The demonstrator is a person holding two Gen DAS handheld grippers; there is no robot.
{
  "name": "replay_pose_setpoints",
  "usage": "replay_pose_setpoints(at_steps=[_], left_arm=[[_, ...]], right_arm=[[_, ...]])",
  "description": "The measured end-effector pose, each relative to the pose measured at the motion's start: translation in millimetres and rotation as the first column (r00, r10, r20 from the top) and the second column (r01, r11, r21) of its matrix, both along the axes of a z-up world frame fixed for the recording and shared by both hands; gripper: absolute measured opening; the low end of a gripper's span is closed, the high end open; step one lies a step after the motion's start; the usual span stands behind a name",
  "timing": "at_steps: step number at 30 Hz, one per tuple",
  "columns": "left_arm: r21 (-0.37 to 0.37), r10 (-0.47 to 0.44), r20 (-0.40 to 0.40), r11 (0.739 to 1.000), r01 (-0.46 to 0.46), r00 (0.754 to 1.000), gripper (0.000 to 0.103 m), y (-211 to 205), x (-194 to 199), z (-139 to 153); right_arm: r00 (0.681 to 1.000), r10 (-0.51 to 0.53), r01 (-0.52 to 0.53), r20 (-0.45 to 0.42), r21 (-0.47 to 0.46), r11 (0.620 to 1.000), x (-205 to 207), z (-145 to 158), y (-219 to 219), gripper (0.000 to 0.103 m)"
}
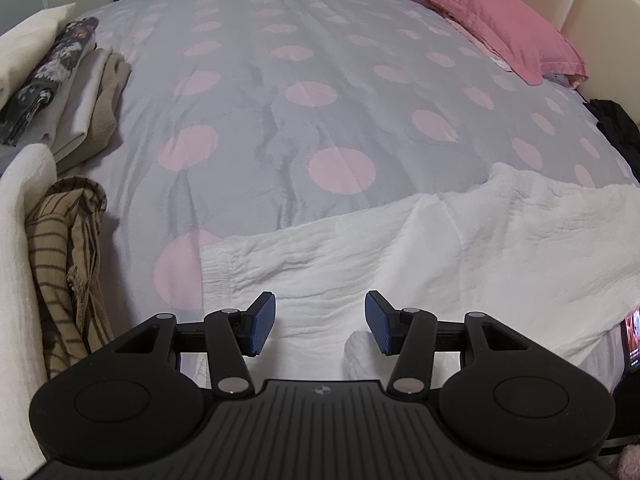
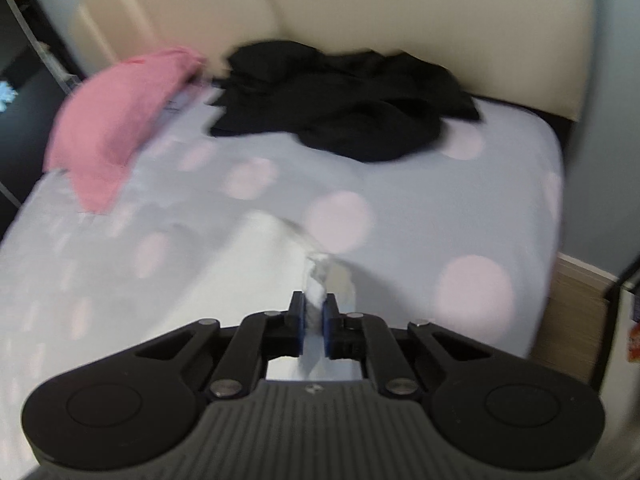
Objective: Fold clothes
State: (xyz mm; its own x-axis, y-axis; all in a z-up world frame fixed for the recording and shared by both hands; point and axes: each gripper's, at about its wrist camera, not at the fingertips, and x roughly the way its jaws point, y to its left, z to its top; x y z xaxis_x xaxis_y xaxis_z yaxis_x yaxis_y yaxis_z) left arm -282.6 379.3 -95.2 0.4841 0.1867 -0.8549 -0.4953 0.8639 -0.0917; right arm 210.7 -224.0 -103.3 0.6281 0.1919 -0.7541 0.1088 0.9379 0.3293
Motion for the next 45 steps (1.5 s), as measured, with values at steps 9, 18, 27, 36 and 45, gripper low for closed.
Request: replay_pose_setpoints(at_steps=[9, 18, 27, 36, 45], left_arm=[[-0.005, 0.022, 0.037, 1.0, -0.022, 0.999, 0.048, -1, -7, 13], [-0.036, 0.025, 0.061, 0.999, -0.023, 0.998, 0.045, -4, -15, 28], [-0.064, 0.04, 0.099, 0.997, -0.034, 0.994, 0.036, -5, -24, 42], [-0.14, 0.106, 0.178, 0.987, -0.082, 0.978, 0.036, 8, -48, 55], [-0.279, 0.18, 0.205, 0.953, -0.119, 0.962, 0.033, 21, -63, 46]], right_arm=[[0.973, 0.207, -0.22, 0.104, 0.136, 0.966, -41, 61, 93, 0.009], [0.91, 0.386, -0.412, 0.15, 0.236, 0.88, -91, 99, 195, 0.009], [0.785, 0.595, -0.614, 0.169, 0.338, 0.714, -161, 122, 314, 0.01], [0.605, 0.777, -0.78, 0.172, 0.328, 0.534, -250, 120, 422, 0.01], [0.412, 0.909, -0.893, 0.071, 0.231, 0.386, -324, 65, 431, 0.009]])
